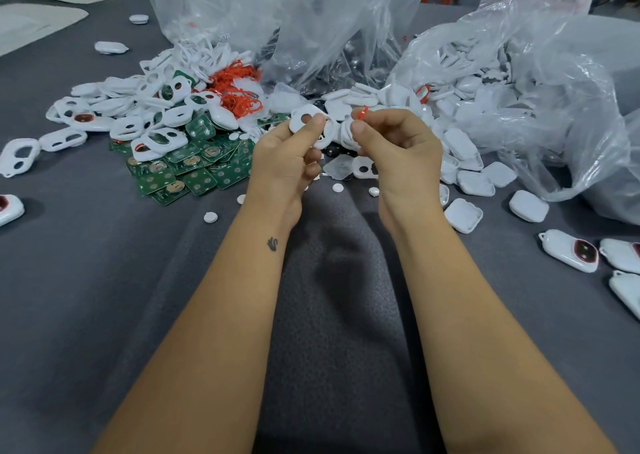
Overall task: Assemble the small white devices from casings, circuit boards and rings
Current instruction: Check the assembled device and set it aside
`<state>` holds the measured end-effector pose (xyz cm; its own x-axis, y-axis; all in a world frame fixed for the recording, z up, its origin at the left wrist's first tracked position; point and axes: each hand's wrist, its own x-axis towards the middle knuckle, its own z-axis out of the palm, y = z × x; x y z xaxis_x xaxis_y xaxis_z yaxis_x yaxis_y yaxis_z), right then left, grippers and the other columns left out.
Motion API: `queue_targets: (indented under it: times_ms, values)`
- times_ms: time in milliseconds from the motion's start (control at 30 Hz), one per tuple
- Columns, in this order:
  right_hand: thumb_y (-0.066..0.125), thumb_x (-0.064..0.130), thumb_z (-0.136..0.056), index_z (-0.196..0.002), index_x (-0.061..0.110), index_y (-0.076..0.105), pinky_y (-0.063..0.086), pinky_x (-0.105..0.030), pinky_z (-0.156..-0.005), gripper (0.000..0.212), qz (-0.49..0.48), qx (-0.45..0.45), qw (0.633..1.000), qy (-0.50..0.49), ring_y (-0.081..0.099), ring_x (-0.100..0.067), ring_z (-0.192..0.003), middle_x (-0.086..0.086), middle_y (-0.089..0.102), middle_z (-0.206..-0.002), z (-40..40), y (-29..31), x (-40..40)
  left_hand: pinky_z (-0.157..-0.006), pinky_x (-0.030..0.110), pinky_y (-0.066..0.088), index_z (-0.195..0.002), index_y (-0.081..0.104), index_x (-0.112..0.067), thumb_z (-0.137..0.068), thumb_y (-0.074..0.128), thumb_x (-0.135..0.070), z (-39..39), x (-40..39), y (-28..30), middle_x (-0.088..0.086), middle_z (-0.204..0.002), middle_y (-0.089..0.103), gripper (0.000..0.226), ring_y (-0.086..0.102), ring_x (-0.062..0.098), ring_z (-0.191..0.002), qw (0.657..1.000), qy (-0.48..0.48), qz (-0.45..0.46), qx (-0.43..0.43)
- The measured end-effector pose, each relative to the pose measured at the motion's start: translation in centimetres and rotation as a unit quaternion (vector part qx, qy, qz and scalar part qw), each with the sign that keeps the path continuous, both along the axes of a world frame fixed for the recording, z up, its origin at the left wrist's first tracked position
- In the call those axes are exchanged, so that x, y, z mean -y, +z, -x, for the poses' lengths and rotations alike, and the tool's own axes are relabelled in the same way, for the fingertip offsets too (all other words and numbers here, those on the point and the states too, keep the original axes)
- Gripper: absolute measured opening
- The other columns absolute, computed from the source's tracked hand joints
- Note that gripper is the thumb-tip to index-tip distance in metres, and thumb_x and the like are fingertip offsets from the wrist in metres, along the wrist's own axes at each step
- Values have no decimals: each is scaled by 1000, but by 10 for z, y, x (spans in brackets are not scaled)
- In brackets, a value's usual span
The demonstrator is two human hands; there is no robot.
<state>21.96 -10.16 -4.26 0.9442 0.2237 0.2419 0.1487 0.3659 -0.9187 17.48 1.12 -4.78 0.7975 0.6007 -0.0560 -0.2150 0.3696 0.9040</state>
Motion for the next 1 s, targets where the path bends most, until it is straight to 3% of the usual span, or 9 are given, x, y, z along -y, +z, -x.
queue_targets:
  times_ms: [167, 233, 367, 467, 600, 733, 867, 1000]
  values:
    - [73, -10, -76, -105, 13, 63, 51, -20, -73, 38, 4, 12, 1000, 16, 59, -7, -70, -8, 69, -97, 0, 1, 1, -48, 16, 41, -89, 69, -14, -92, 66, -16, 0, 5, 0, -6, -70, 62, 4, 51, 3, -56, 999, 9, -32, 11]
    - [73, -9, -75, -102, 11, 67, 49, -18, -69, 34, 57, 45, 997, -13, 56, -5, -68, -5, 68, -93, 1, 1, -1, -57, 18, 47, -91, 71, -13, -93, 65, -15, 0, 6, 1, -4, -75, 66, 7, 56, 5, -62, 999, 7, -47, 20]
    - [73, -3, -73, -94, 24, 68, 48, -21, -68, 34, 156, 85, 983, -49, 53, -7, -69, -2, 61, -80, 2, -3, -6, -64, 20, 52, -87, 72, -14, -96, 57, -12, 3, 9, 3, -5, -79, 73, 17, 62, 5, -69, 996, -30, -81, 30]
    - [72, -2, -72, -89, 32, 67, 46, -17, -68, 39, 162, 102, 979, -64, 53, -2, -71, 2, 61, -86, 2, -4, -7, -66, 21, 52, -94, 72, -10, -92, 54, -1, 3, 11, 3, 2, -86, 72, 20, 63, 10, -73, 993, -45, -99, 40]
    - [66, -8, -72, -96, 22, 69, 46, -14, -73, 39, 159, 135, 975, -79, 56, 1, -76, 5, 61, -97, 1, -3, -7, -76, 27, 51, -111, 68, -6, -90, 57, 6, 2, 12, 1, 14, -97, 69, 26, 58, 24, -86, 986, -42, -150, 51]
    - [67, -9, -73, -100, 19, 70, 49, -18, -79, 39, 153, 141, 976, -71, 58, -2, -82, 7, 61, -98, 2, -3, -7, -77, 28, 49, -110, 68, -5, -91, 56, 7, 1, 11, 1, 8, -89, 68, 26, 55, 21, -80, 989, -41, -135, 55]
    - [71, -8, -76, -105, 13, 71, 51, -22, -84, 36, 133, 141, 979, -64, 62, -6, -89, -3, 65, -104, 4, -1, -5, -76, 25, 50, -105, 70, -7, -92, 53, 4, 2, 10, 1, 0, -78, 67, 24, 57, 10, -72, 991, -55, -105, 67]
    - [64, -13, -76, -112, 8, 67, 52, -28, -91, 42, 119, 119, 984, -54, 64, -10, -95, -6, 67, -106, 5, 0, -4, -76, 28, 51, -88, 74, -13, -97, 47, -9, 4, 10, 4, 3, -86, 72, 28, 63, 12, -74, 993, -63, -40, 92]
